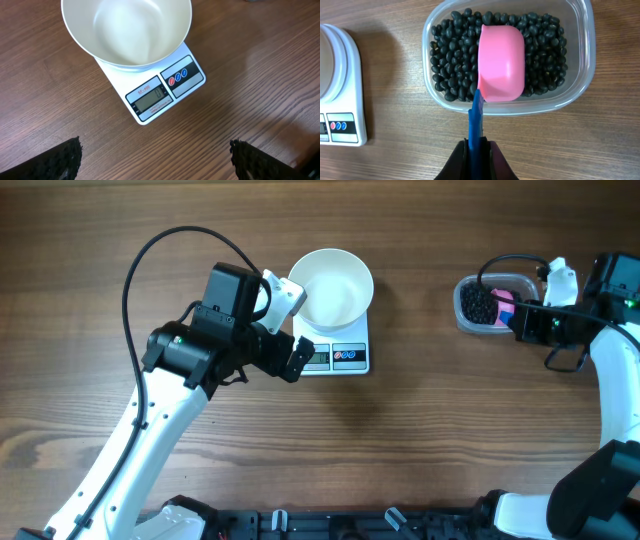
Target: Scoop item into bowl and weigh 150g on scale
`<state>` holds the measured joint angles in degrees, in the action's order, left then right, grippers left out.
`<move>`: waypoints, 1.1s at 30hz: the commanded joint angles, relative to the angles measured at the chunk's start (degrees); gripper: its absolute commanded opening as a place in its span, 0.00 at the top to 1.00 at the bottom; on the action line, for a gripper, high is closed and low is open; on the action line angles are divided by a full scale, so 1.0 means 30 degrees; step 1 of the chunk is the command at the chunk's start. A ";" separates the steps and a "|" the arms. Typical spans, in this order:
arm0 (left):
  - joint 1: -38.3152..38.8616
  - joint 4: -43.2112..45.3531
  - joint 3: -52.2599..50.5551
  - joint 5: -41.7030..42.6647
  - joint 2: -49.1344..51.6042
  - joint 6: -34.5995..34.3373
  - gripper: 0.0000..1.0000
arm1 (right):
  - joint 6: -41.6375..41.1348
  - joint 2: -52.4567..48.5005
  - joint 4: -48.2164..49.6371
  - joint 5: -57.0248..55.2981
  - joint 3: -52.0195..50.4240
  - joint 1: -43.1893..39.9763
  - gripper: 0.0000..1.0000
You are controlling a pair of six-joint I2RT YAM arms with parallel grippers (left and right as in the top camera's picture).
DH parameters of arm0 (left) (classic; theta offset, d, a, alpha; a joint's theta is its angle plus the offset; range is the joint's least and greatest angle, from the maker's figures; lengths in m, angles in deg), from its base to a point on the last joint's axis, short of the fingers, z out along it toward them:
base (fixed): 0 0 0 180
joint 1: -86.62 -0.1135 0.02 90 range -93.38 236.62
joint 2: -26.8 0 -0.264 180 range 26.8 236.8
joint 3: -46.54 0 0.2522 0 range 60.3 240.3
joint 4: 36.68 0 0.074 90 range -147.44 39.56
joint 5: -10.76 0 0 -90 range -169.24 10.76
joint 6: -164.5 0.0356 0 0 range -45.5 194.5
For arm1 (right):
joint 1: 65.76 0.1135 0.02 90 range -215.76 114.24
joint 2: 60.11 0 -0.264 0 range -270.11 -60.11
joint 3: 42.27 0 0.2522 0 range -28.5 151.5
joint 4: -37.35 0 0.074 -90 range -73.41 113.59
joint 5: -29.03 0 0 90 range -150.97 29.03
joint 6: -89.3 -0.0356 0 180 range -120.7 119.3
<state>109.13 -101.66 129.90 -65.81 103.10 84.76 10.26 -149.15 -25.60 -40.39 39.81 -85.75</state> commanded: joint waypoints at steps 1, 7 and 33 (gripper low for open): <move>0.0087 0.0044 0.0306 0.0306 -0.0073 0.0306 0.00 | -0.0204 -0.0350 0.0015 0.1173 -0.0313 0.0044 0.96; 0.0087 0.0044 0.0306 0.0299 -0.0073 0.0306 0.00 | -0.0211 -0.0729 -0.0168 0.1173 -0.0423 0.0044 0.96; 0.0087 0.0044 0.0306 0.0306 -0.0073 0.0306 0.00 | -0.2164 -0.1129 -0.0364 0.3672 -0.0423 0.0007 0.96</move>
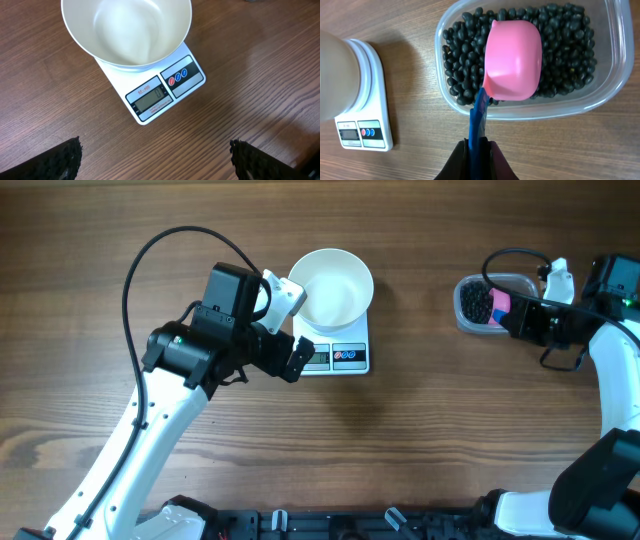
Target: Scoop item into bowl and weigh 150g on scale
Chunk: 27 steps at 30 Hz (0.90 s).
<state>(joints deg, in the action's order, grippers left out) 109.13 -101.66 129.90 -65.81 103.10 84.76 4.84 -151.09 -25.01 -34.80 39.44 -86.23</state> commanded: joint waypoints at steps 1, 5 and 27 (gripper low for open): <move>0.0087 0.0044 0.0306 0.0299 -0.0073 0.0306 0.00 | -0.0328 -0.0481 -0.0663 0.1756 -0.0299 0.0168 0.96; 0.0087 0.0044 0.0306 0.0306 -0.0073 0.0306 0.00 | -0.0415 -0.0481 -0.0306 0.1741 -0.0299 0.0168 0.96; 0.0087 0.0044 0.0306 0.0306 -0.0073 0.0306 0.00 | 0.0160 -0.0481 -0.0612 0.2339 -0.0306 -0.1421 0.96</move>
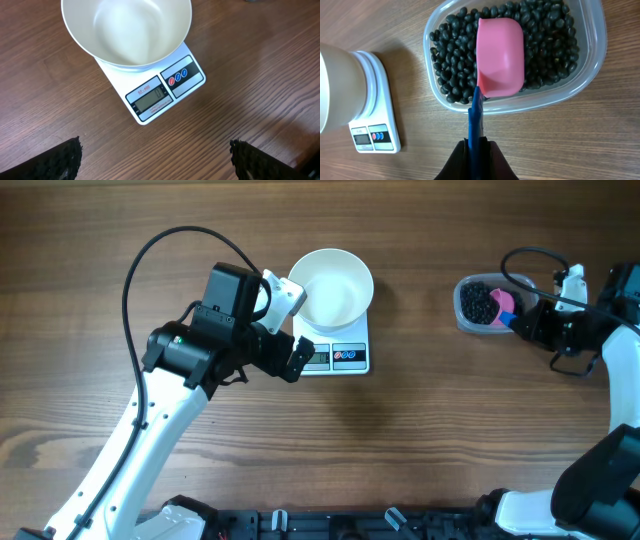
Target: Scoop item into bowl and weigh 150g on scale
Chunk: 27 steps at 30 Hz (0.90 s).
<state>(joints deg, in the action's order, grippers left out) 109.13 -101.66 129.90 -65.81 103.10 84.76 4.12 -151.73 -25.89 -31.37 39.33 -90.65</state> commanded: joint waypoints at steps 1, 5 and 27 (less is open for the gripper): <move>0.0087 0.0044 0.0306 0.0306 -0.0073 0.0306 0.00 | 0.0408 -0.0270 -0.0313 0.1195 -0.0262 0.0051 0.96; 0.0087 0.0044 0.0306 0.0306 -0.0073 0.0306 0.00 | 0.0350 -0.0270 -0.0619 0.1763 -0.0270 0.0051 0.96; 0.0087 0.0044 0.0306 0.0306 -0.0073 0.0306 0.00 | 0.0189 -0.0270 0.0066 0.1887 -0.0270 0.0051 0.96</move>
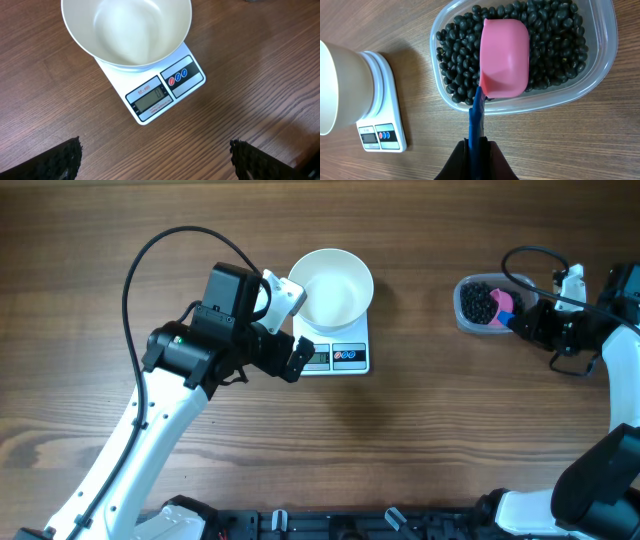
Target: Scoop item into bowl and weigh 150g on scale
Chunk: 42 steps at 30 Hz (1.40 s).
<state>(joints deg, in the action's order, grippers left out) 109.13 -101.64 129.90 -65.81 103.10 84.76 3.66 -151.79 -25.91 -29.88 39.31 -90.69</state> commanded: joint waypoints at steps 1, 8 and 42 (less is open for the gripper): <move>0.0087 0.0036 0.0306 0.0306 -0.0073 0.0306 0.00 | 0.0291 -0.0255 0.0379 0.1399 -0.0262 0.0066 0.96; 0.0087 0.0036 0.0306 0.0306 -0.0073 0.0306 0.00 | -0.0080 -0.0255 0.0102 0.1406 -0.0262 0.0066 0.96; 0.0087 0.0036 0.0306 0.0299 -0.0073 0.0306 0.00 | -0.0743 -0.0255 0.0124 0.1661 -0.0255 0.0066 0.96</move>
<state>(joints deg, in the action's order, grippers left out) 109.13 -101.66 129.90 -65.81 103.10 84.76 0.20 -151.79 -24.20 -28.79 39.18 -90.69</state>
